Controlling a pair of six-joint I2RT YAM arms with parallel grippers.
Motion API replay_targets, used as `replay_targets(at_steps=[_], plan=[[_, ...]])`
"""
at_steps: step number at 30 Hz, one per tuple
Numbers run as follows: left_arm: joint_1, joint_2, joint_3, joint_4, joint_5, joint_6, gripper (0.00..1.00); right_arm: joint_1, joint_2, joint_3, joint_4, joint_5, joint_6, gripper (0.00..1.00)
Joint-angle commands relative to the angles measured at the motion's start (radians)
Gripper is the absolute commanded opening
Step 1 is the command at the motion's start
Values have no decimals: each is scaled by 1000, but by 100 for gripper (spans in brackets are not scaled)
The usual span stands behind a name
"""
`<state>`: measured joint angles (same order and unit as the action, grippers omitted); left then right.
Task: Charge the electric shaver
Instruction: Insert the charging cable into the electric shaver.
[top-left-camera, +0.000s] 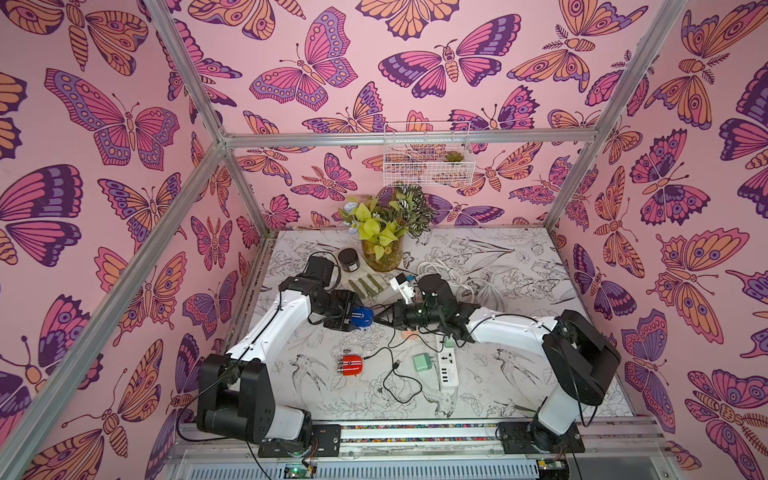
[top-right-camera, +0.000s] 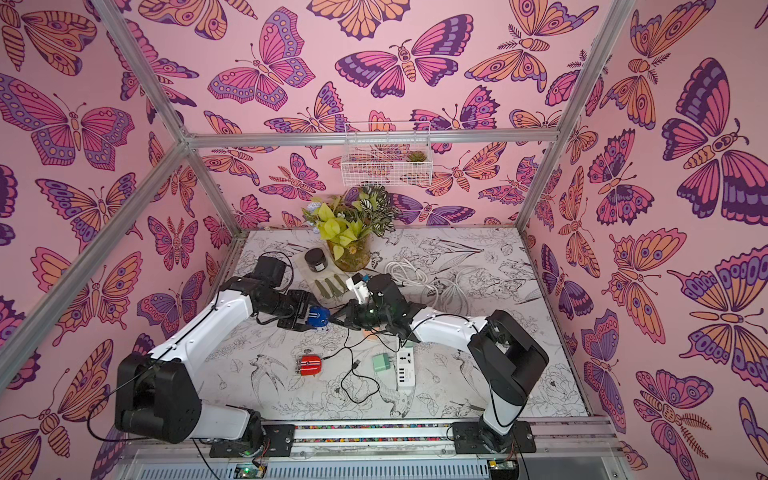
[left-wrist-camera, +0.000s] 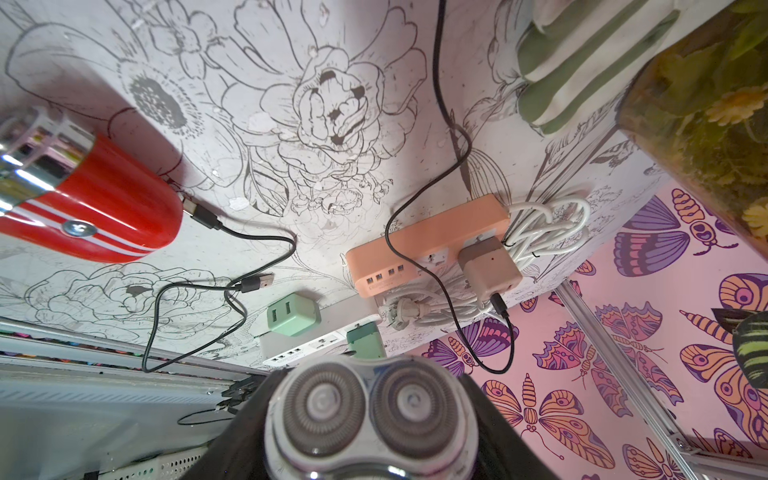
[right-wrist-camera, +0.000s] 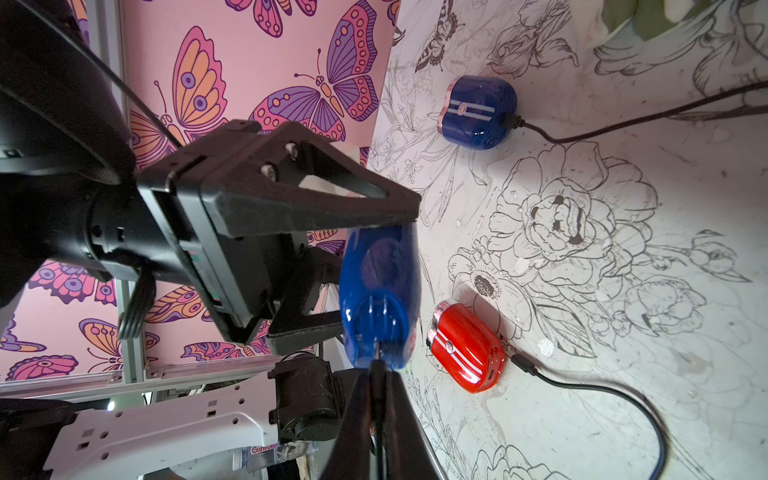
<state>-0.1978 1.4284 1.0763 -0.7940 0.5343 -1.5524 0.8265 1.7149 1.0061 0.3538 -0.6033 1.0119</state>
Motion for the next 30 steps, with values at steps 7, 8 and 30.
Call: replay_targets(at_steps=[7, 8, 30], plan=[[-13, 11, 27, -29, 28, -6, 0, 5, 31, 36, 5, -9, -32, 0], [-14, 12, 28, -30, 30, -5, 0, 5, 31, 31, 10, -8, -34, 0], [-21, 10, 28, -29, 31, -13, 0, 27, 16, 33, -19, 6, -111, 0]])
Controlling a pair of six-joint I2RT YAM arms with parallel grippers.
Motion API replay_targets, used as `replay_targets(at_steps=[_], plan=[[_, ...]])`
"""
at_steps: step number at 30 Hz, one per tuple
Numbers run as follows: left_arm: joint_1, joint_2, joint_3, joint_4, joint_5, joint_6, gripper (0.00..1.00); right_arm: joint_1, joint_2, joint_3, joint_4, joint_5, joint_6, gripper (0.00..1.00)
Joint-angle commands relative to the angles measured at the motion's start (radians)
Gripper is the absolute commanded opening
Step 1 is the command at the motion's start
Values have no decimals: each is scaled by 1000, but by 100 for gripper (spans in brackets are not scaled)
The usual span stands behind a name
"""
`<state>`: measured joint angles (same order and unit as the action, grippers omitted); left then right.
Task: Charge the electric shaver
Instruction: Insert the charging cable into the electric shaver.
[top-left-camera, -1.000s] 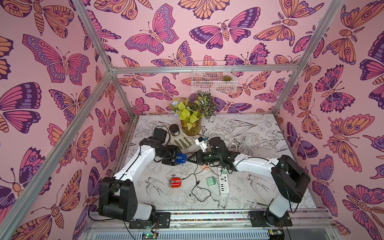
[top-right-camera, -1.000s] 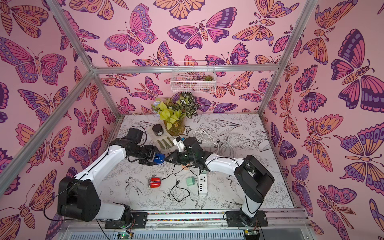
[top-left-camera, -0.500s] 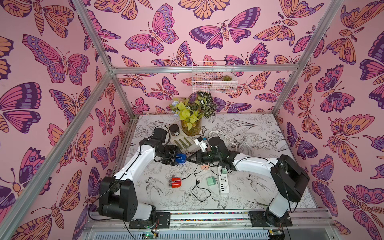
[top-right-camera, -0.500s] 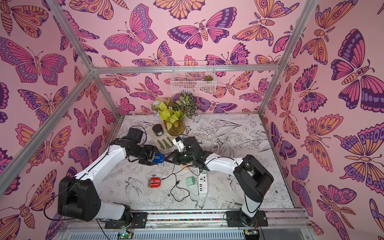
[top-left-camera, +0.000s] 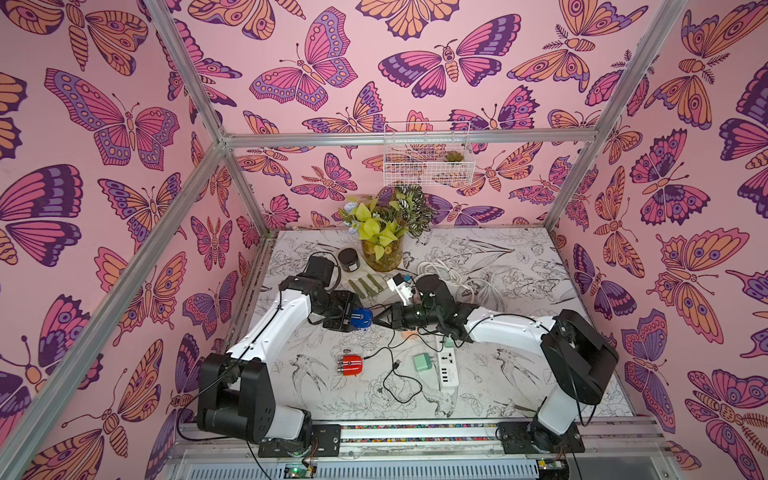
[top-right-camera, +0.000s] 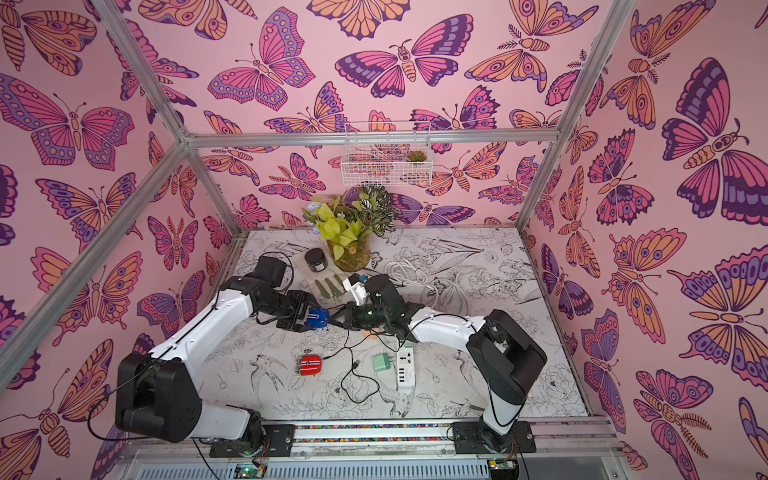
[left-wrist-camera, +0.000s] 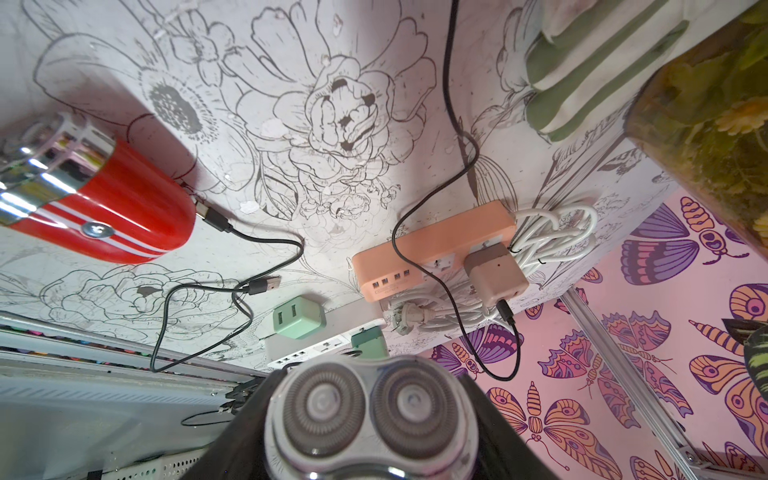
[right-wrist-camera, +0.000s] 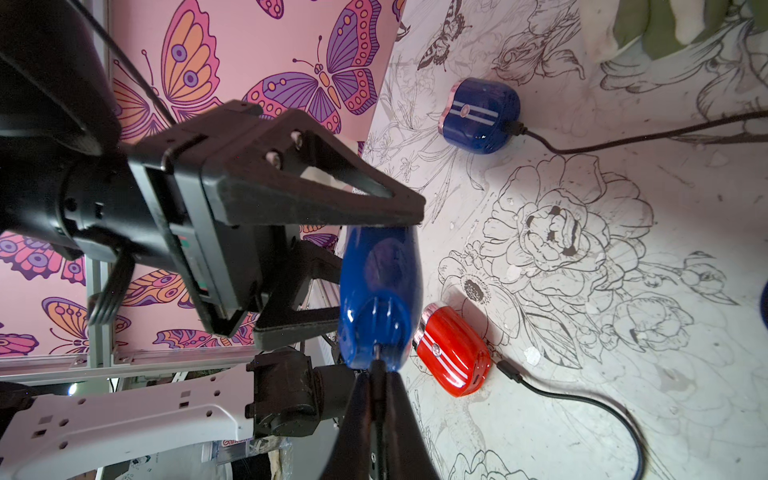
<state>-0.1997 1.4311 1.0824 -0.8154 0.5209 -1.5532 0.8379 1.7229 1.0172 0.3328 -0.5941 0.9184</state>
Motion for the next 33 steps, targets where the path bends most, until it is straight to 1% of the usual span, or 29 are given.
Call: replay_targets(at_steps=[1, 6, 11, 15, 20, 29, 33], plan=[[-18, 4, 22, -7, 45, -13, 0, 13, 6, 20, 1, 0, -16, 0], [-24, -2, 29, -5, 57, -10, 0, -2, 29, 27, 13, -35, -16, 0], [-34, -9, 43, -3, 85, 1, 0, -2, 56, 35, 102, -108, 21, 0], [-50, -28, 44, -1, 101, -6, 0, -3, 78, 55, 88, -123, 20, 0], [-66, -40, 42, 13, 131, -10, 0, -8, 110, 68, 127, -171, 43, 0], [-116, -69, 23, 56, 156, -61, 0, -14, 139, 96, 111, -181, 49, 0], [-117, -89, -1, 59, 132, -72, 0, -16, 130, 99, 100, -170, 47, 0]])
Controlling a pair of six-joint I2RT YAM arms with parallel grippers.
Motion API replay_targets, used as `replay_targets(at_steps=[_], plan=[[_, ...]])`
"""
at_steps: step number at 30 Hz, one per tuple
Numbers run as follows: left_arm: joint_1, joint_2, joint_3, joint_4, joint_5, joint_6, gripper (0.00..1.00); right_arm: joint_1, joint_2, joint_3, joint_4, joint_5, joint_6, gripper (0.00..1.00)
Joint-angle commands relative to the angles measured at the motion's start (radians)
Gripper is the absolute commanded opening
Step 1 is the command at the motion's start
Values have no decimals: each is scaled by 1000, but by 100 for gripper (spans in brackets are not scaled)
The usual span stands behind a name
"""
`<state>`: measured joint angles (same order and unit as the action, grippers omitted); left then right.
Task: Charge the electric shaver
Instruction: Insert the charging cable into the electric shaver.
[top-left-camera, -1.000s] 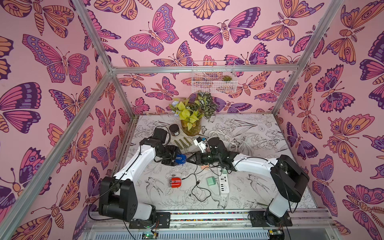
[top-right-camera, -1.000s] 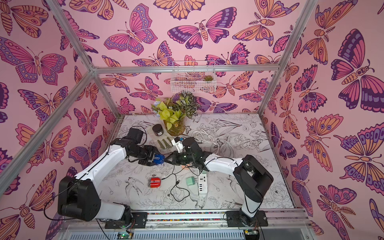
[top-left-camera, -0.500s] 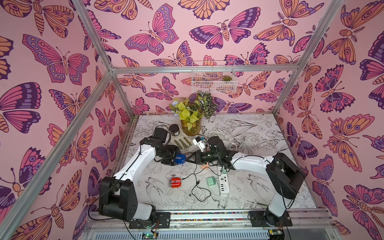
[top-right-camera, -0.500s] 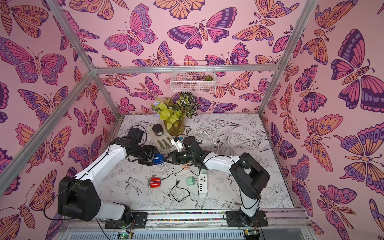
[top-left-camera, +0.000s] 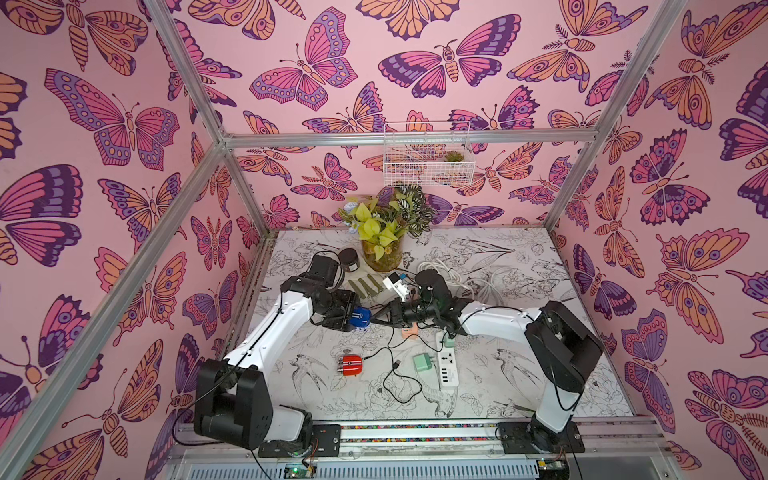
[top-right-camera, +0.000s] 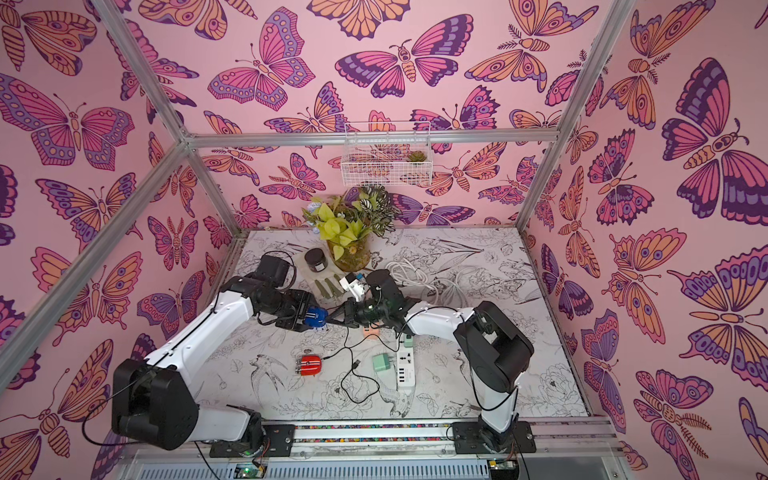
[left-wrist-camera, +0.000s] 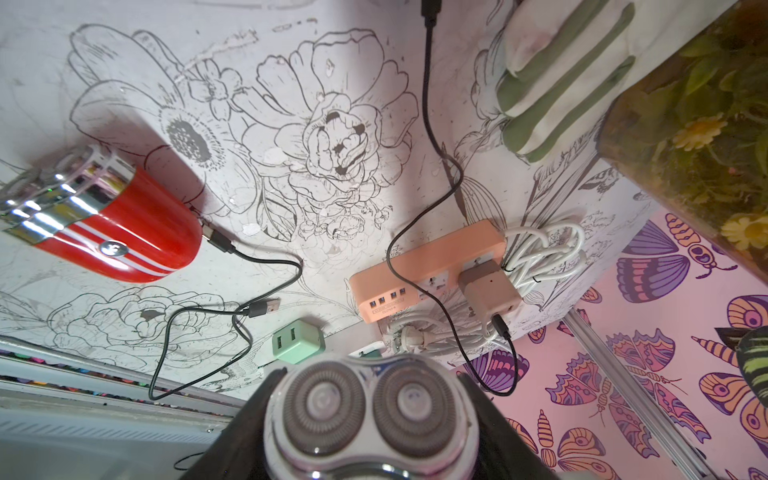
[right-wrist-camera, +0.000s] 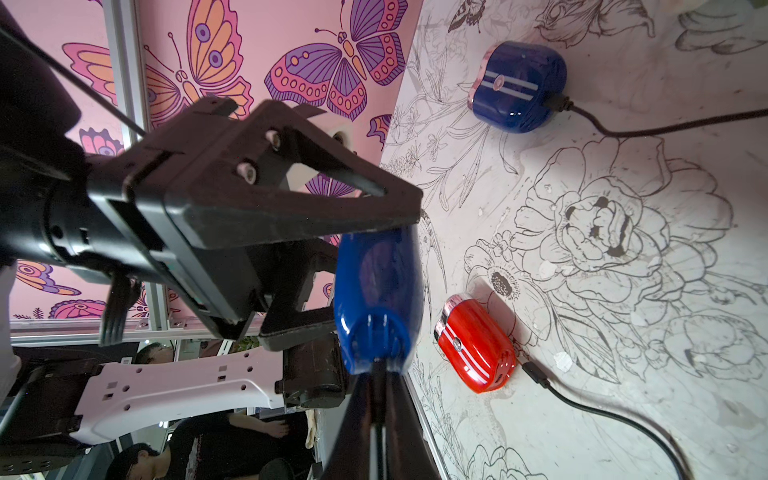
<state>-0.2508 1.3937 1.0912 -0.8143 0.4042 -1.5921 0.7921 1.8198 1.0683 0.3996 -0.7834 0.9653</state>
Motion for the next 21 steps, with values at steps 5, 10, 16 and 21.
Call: replay_targets(at_steps=[5, 10, 16, 21], plan=[[-57, -71, -54, 55, 186, -49, 0, -4, -48, 4, -3, 71, 18, 11], [-47, -69, -62, 49, 128, -67, 0, -42, -171, -41, -100, 108, 12, 43], [-39, -36, -41, 45, 83, -73, 0, -109, -322, -107, -202, 133, 13, 56], [-32, -31, -40, 28, 8, -102, 0, -166, -465, -118, -388, 249, -56, 53]])
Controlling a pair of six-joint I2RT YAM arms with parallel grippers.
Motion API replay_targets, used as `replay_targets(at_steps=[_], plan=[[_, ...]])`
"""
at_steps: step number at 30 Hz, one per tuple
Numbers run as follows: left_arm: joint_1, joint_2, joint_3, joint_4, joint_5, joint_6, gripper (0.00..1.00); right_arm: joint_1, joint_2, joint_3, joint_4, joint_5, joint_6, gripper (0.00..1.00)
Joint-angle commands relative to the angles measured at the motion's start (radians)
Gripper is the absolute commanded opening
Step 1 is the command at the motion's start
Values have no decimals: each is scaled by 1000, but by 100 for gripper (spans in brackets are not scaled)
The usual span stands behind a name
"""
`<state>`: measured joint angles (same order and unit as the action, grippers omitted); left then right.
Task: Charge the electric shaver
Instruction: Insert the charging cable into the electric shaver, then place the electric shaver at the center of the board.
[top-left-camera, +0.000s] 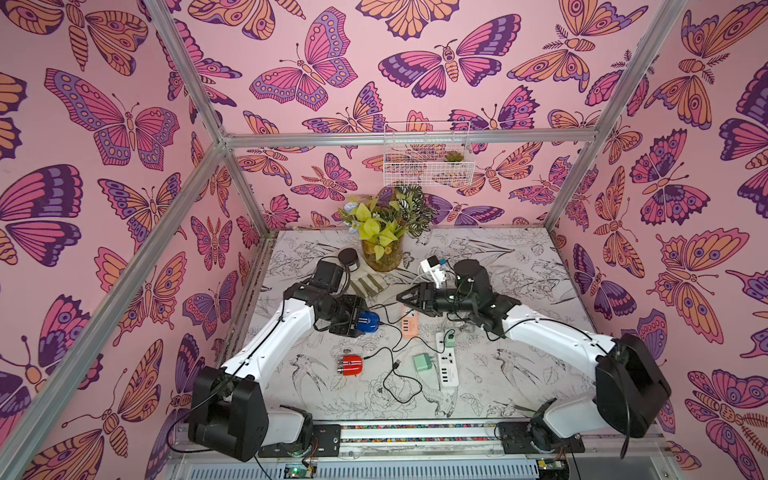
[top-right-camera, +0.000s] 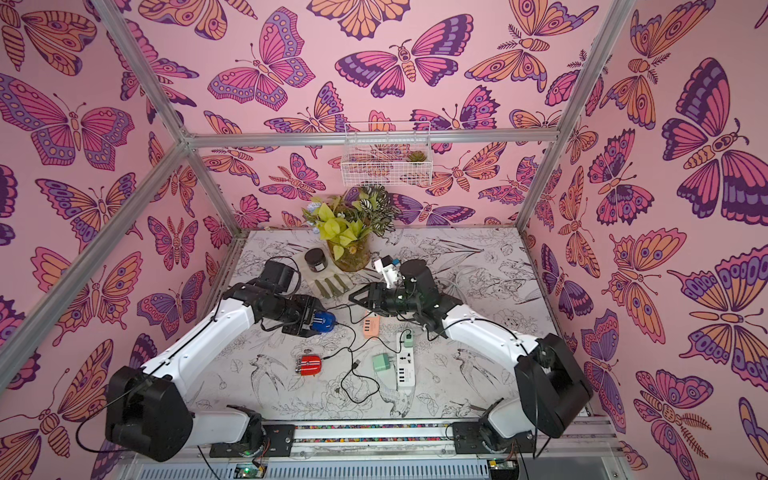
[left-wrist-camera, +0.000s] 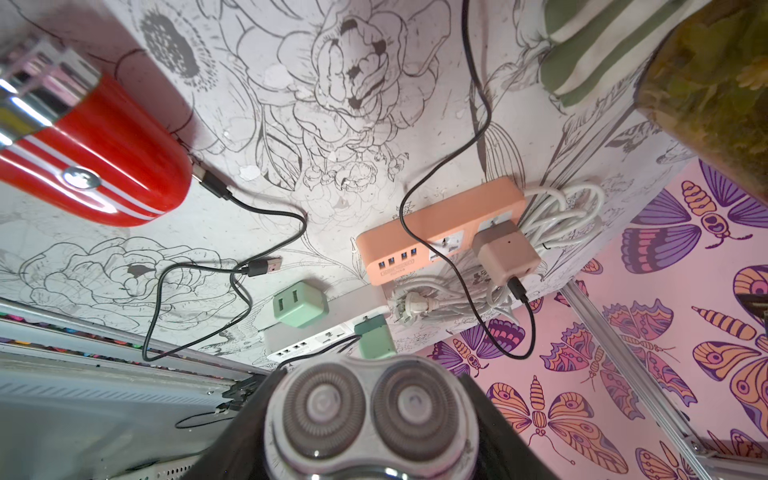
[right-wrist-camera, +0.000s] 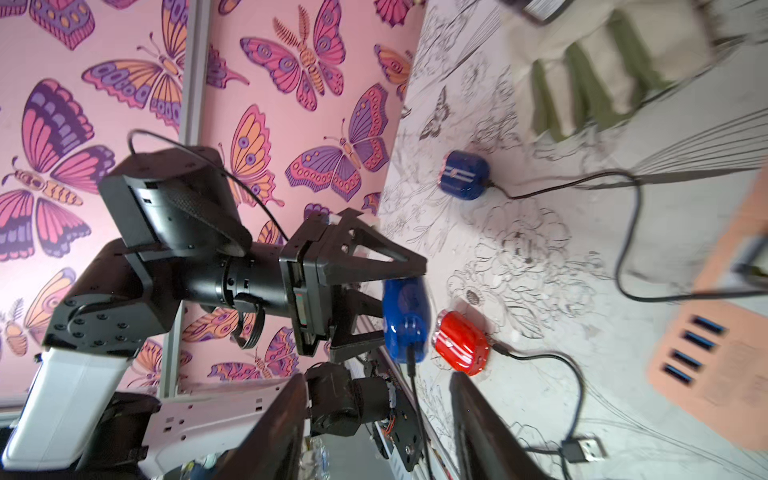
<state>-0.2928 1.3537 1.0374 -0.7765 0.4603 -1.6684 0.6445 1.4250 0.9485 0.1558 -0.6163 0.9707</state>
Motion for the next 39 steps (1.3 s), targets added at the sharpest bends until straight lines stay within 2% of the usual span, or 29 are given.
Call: replay_targets(at_steps=[1, 8, 12, 17, 31, 34, 37, 39], plan=[[11, 11, 12, -9, -63, -31, 0, -22, -91, 7, -188, 103, -78, 53], [69, 21, -11, -7, -206, -50, 0, -22, -213, 3, -403, 214, -138, 52], [120, 50, -40, 31, -268, -44, 0, -23, -272, -20, -444, 240, -136, 52], [168, 130, -53, 59, -256, -36, 0, -23, -329, -36, -495, 269, -137, 52], [170, 258, -96, 70, -363, -73, 0, -22, -404, -80, -513, 323, -118, 52], [164, 276, -108, 84, -365, -96, 4, -23, -410, -85, -512, 324, -116, 51], [163, 294, -120, 103, -367, -118, 14, -22, -411, -88, -515, 326, -115, 51], [163, 308, -127, 119, -359, -129, 25, -23, -412, -93, -517, 326, -112, 51]])
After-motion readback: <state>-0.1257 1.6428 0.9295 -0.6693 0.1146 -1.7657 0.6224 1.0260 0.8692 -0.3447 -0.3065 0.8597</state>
